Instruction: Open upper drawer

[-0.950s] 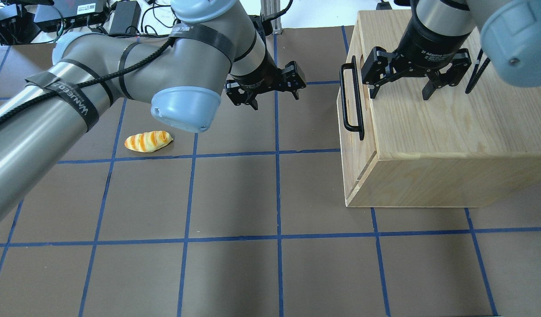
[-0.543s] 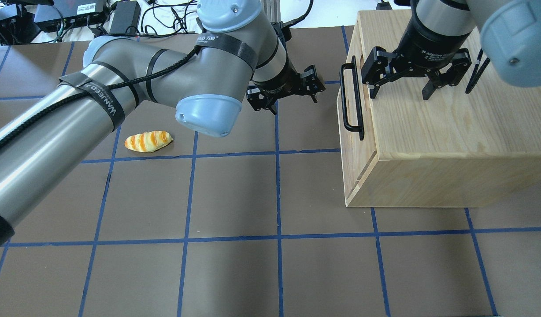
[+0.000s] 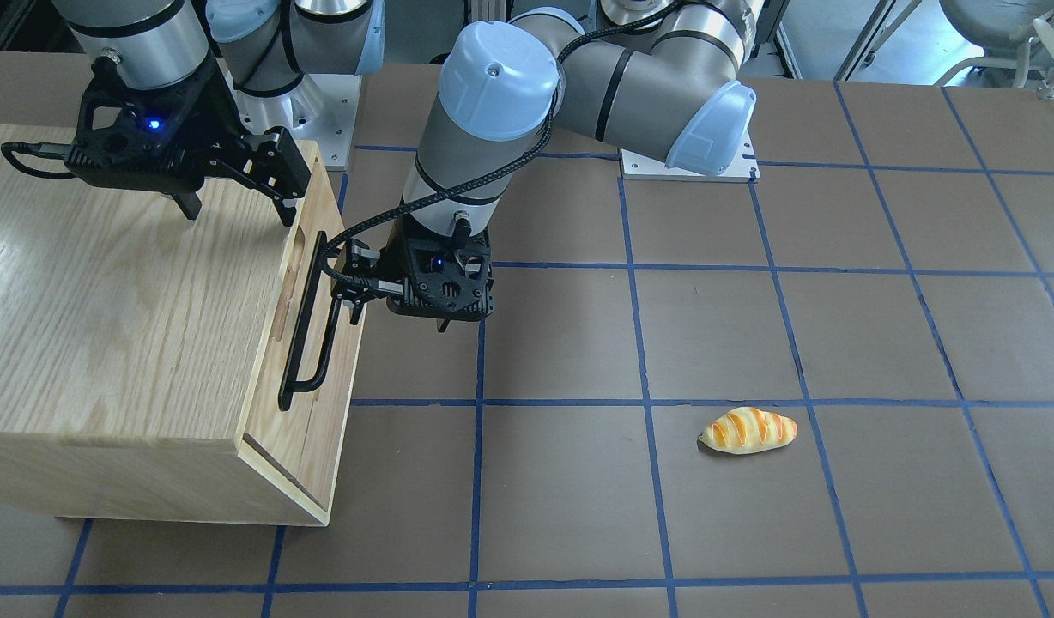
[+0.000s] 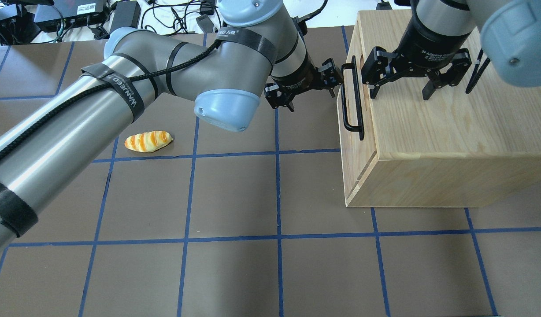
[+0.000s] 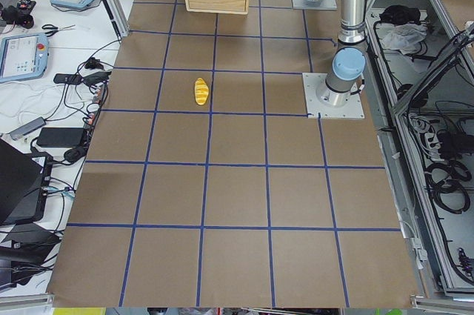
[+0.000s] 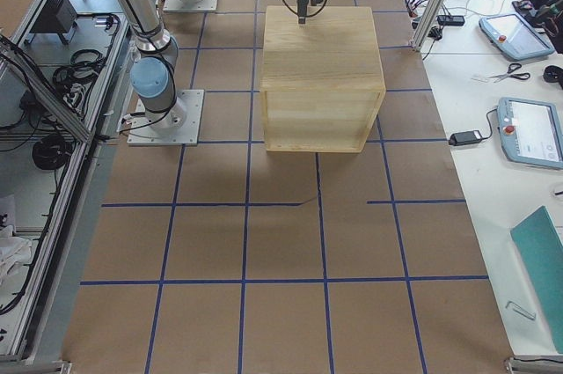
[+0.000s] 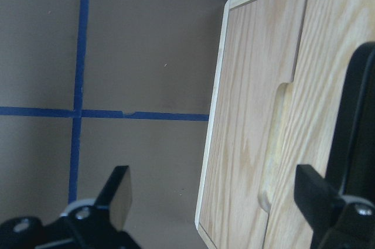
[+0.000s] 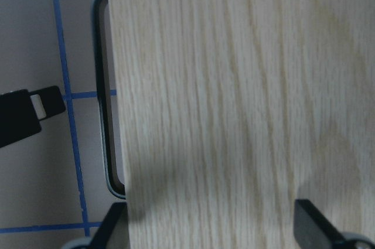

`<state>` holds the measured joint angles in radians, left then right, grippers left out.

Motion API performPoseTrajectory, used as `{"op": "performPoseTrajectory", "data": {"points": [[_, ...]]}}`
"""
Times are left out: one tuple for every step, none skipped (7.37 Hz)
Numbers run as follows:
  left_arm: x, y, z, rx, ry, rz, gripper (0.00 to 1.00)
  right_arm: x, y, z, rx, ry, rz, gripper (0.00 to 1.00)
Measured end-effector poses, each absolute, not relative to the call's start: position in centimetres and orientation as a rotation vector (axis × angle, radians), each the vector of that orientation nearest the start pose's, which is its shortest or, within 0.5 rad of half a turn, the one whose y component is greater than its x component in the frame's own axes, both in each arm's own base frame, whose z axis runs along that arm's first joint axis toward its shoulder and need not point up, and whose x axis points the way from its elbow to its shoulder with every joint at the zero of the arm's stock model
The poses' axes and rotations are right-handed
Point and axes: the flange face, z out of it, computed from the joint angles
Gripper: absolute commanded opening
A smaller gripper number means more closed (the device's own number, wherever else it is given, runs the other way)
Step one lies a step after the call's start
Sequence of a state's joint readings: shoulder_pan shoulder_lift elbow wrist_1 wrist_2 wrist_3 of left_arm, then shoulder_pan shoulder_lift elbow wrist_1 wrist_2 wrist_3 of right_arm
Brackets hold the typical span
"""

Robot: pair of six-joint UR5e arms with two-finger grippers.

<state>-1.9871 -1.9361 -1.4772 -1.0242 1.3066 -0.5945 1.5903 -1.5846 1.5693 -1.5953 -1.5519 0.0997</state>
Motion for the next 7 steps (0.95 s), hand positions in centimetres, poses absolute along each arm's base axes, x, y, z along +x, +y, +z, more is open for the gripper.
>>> {"op": "performPoseTrajectory", "data": {"points": [[-41.6, -53.0, 39.0, -0.269, 3.494, -0.191, 1.00, 14.5, -48.7, 49.8, 0.124, 3.117, -0.060, 1.00], [-42.1, -52.8, 39.2, -0.288, 3.499, -0.186, 1.00, 14.5, -48.7, 49.8, 0.124, 3.117, -0.060, 1.00], [-42.5, -52.7, 39.3, -0.297, 3.504, -0.181, 1.00, 14.5, -48.7, 49.8, 0.124, 3.117, -0.060, 1.00], [-42.7, -52.6, 39.3, -0.311, 3.507, -0.174, 1.00, 14.5, -48.7, 49.8, 0.124, 3.117, -0.060, 1.00], [-42.8, -52.5, 39.2, -0.326, 3.508, -0.166, 1.00, 14.5, -48.7, 49.8, 0.124, 3.117, -0.060, 1.00], [-43.0, -52.5, 39.1, -0.336, 3.512, -0.155, 1.00, 14.5, -48.7, 49.8, 0.124, 3.117, -0.060, 1.00], [-43.1, -52.4, 39.0, -0.349, 3.520, -0.140, 1.00, 14.5, -48.7, 49.8, 0.124, 3.117, -0.060, 1.00]]}}
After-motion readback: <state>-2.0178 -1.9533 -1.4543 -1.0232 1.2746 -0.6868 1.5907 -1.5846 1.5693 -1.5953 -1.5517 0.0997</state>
